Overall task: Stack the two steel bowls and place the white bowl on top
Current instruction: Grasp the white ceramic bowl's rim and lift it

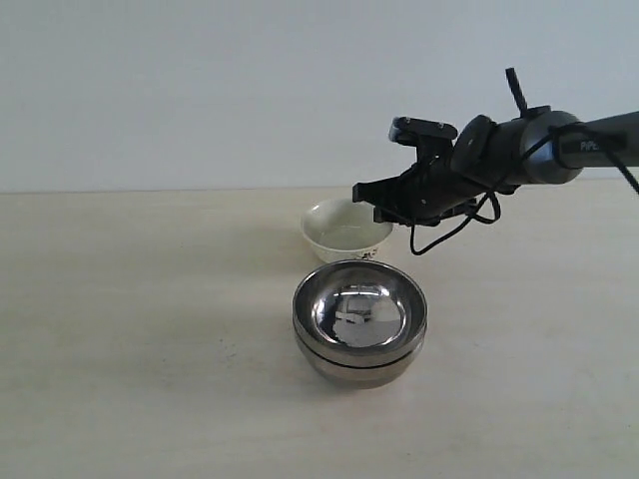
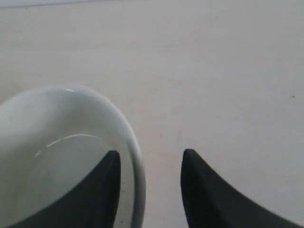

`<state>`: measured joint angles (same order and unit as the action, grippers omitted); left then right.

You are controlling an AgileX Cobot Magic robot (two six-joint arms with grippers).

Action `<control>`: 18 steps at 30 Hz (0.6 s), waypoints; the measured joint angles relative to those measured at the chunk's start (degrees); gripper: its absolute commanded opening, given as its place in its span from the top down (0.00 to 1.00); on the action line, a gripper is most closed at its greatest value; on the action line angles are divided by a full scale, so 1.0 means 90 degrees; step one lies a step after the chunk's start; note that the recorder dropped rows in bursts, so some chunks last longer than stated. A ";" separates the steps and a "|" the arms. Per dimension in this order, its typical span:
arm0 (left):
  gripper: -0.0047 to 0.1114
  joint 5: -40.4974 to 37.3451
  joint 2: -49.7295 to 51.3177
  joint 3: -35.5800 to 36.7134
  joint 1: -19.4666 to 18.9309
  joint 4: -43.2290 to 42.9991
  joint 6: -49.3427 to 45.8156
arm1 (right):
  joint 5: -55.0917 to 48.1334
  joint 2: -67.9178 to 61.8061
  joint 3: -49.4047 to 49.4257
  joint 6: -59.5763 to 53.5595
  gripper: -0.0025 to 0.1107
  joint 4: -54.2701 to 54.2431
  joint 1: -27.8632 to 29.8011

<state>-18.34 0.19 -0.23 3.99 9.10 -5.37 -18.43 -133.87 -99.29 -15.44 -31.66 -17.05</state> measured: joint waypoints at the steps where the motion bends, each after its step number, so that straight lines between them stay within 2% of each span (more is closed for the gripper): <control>1: 0.68 0.0000 0.0000 0.0000 0.0000 0.0000 0.0000 | 0.0000 -0.0069 -0.0029 0.0027 0.66 0.0001 -0.0011; 5: 0.68 0.0000 0.0000 0.0000 0.0000 0.0000 0.0000 | 0.0001 -0.0284 -0.0042 0.0174 0.66 -0.0001 -0.0011; 7: 0.68 0.0000 0.0000 0.0000 0.0000 0.0000 0.0000 | 0.0058 -0.0284 -0.0057 0.0291 0.83 -0.0002 -0.0011; 8: 0.68 0.0000 0.0000 0.0000 0.0000 0.0000 0.0000 | 0.0087 -0.0284 -0.0061 0.0291 0.98 -0.0002 -0.0011; 13: 0.68 0.0000 0.0000 0.0000 0.0000 0.0000 0.0000 | 0.0102 -0.0207 -0.0072 0.0357 0.98 -0.0048 -0.0022; 18: 0.68 0.0000 0.0000 0.0000 0.0000 0.0000 0.0000 | -0.0435 0.0294 -0.0072 0.0248 0.98 -0.0020 -0.0022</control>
<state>-18.34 0.19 -0.23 3.99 9.10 -5.37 -22.35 -131.22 -99.93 -13.21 -31.84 -17.25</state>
